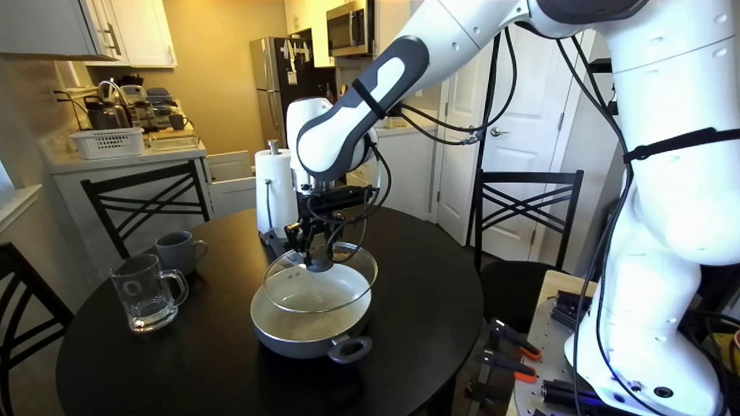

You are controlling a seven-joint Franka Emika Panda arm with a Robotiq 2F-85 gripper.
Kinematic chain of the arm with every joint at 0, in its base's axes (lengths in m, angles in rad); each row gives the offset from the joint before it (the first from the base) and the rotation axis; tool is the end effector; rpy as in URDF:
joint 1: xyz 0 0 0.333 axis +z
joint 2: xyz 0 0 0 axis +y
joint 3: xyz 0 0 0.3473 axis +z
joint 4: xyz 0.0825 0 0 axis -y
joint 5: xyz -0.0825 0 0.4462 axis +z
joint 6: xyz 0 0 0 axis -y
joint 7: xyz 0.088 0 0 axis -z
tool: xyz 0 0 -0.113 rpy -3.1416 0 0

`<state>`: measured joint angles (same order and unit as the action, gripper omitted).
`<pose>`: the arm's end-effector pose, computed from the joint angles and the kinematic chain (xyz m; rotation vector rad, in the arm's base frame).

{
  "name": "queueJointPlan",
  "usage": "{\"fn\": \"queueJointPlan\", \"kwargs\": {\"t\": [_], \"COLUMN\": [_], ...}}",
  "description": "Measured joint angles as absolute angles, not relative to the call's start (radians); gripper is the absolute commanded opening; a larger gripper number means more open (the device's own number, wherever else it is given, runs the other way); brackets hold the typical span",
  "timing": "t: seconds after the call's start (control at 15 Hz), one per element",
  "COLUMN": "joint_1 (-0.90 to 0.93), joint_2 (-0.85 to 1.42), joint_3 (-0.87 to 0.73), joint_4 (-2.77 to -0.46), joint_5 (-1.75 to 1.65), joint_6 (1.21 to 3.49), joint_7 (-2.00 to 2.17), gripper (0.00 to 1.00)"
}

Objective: Pick up the lid and close the pan

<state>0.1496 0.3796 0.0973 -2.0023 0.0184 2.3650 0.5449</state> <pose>0.6390 0.1599 0.2450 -3.0629 0.4909 0.0512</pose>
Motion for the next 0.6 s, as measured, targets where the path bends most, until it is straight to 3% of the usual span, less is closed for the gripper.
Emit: {"fn": "queueJointPlan", "kwargs": {"t": [0.6], "joint_1": [0.149], "joint_2": [0.419], "joint_3": [0.13], "joint_4": [-1.952], "joint_5": [0.132], "joint_6": [2.364], "joint_7": [0.337], "gripper": [0.33]}}
